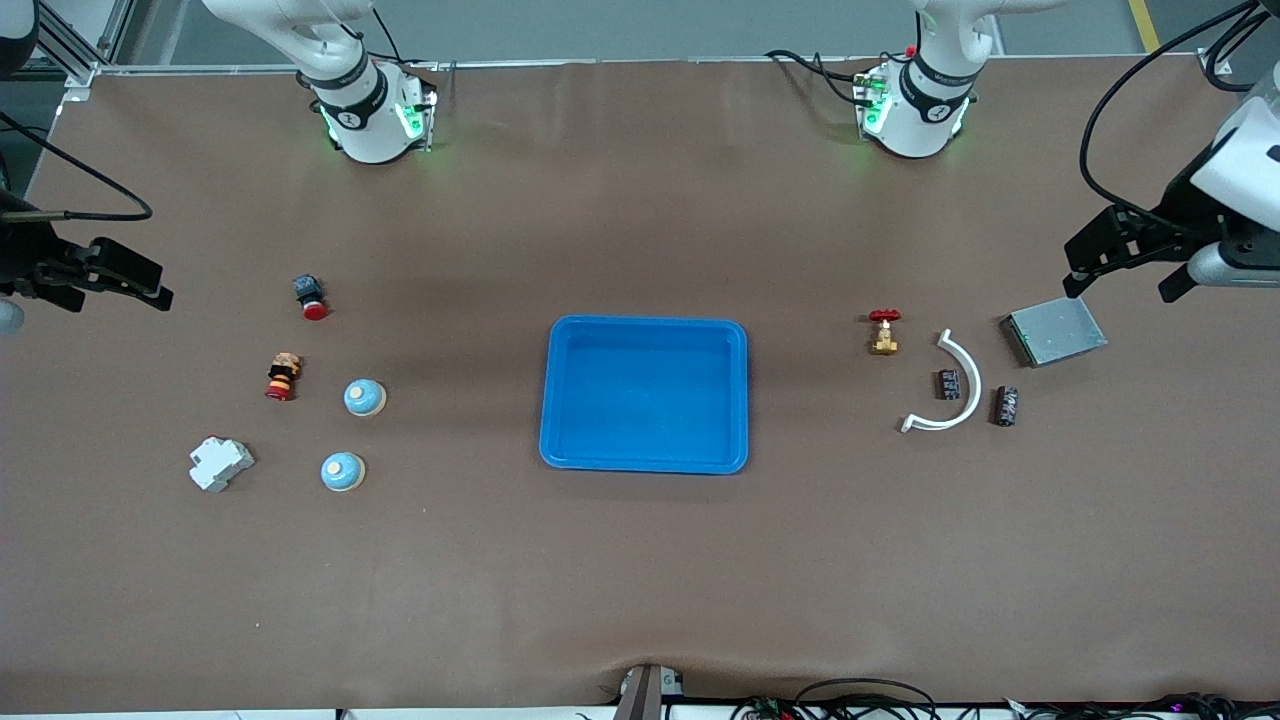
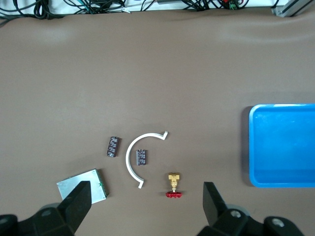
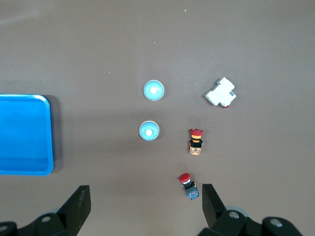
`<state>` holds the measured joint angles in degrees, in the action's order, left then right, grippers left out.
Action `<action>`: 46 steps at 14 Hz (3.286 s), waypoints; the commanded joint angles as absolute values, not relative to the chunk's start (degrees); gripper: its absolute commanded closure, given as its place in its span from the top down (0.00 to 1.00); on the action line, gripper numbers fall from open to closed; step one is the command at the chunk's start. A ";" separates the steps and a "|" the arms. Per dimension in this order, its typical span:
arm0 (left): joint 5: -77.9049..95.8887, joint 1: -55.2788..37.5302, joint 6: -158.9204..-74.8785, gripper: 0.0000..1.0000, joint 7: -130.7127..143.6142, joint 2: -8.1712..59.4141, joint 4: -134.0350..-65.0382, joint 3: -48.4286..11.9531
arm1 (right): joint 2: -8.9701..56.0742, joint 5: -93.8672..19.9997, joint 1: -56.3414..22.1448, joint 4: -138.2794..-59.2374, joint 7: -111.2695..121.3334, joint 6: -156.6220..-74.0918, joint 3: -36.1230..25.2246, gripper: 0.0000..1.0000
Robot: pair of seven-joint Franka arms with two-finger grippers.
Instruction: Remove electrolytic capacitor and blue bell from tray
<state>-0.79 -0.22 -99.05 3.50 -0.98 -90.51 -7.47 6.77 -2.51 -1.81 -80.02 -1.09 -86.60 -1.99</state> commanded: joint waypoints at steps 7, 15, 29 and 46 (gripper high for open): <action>-6.94 -4.41 -97.65 1.00 9.84 0.88 -89.12 -5.88 | 5.10 -2.37 -1.84 -81.83 -0.62 -87.63 -2.02 1.00; -6.86 0.17 -97.65 1.00 10.20 1.14 -88.95 -11.86 | 5.10 -2.37 -1.67 -82.27 -0.70 -87.89 -2.02 1.00; 0.96 1.23 -96.15 1.00 17.93 0.79 -88.24 -11.16 | 5.10 -2.37 -1.58 -82.35 -0.62 -87.89 -2.11 1.00; 0.35 4.22 -93.52 1.00 5.10 1.85 -86.66 -9.40 | 4.92 -2.37 -1.58 -83.85 -0.70 -88.77 -2.11 1.00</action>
<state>-0.23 4.26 -95.20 5.71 1.60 -88.13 -9.15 6.68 -2.50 -1.79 -82.06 -1.07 -88.04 -2.15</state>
